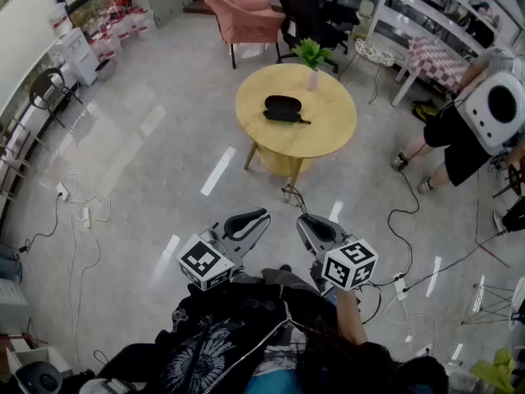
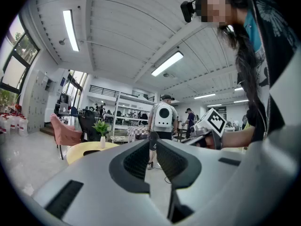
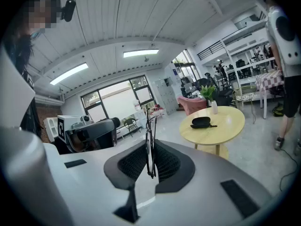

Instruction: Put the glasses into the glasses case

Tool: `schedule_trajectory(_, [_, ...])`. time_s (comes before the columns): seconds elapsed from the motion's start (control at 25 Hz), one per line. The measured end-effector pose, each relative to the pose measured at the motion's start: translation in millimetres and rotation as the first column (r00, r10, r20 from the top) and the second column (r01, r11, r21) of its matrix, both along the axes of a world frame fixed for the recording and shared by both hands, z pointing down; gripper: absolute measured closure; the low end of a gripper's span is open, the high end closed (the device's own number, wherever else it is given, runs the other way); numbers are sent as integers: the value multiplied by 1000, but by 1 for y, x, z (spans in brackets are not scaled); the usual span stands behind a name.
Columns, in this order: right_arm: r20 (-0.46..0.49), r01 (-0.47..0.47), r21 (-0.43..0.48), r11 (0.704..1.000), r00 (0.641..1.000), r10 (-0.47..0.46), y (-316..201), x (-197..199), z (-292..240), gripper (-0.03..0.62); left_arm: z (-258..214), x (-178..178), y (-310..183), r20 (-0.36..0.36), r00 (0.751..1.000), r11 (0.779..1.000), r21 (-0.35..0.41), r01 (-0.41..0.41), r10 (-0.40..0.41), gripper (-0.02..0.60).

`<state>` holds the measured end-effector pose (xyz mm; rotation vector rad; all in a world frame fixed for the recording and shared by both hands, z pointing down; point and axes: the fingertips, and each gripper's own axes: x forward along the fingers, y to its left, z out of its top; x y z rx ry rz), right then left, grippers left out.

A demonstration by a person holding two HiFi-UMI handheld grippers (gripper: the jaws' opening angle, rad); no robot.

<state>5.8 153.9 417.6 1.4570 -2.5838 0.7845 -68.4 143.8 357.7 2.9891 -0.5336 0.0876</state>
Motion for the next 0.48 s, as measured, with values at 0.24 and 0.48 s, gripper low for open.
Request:
schedule_trajectory(0.24, [-5, 9, 7, 1000, 1000, -9, -8, 13, 2, 539, 4, 15, -5, 2, 1000, 1000, 0, 3, -3, 543])
schedule_trajectory(0.48, [11, 18, 9, 1000, 1000, -18, -19, 24, 4, 537, 6, 21, -14, 4, 1000, 1000, -8, 27, -27, 543])
